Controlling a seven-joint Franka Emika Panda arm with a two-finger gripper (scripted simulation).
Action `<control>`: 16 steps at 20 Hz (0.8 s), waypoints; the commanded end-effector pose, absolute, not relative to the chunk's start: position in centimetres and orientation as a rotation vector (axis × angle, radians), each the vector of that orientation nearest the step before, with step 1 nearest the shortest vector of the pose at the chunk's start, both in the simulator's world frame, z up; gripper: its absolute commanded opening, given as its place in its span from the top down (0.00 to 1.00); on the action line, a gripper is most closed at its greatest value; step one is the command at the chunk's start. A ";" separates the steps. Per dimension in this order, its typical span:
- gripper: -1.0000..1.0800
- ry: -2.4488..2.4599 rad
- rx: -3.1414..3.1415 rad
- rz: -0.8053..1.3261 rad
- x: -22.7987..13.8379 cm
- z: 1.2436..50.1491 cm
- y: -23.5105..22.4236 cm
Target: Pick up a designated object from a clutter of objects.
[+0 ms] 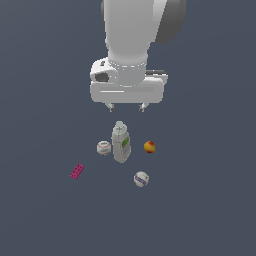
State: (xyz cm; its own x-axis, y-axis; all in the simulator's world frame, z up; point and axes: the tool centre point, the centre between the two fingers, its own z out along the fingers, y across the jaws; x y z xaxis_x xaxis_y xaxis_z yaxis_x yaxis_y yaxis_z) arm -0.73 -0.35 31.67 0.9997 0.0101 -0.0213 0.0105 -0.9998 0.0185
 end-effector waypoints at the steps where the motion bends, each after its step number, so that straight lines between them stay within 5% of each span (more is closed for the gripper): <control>1: 0.04 0.016 3.123 -0.033 -0.7 31.7 -0.4; 16: 0.04 -0.017 3.105 -0.024 -0.6 31.4 -3.6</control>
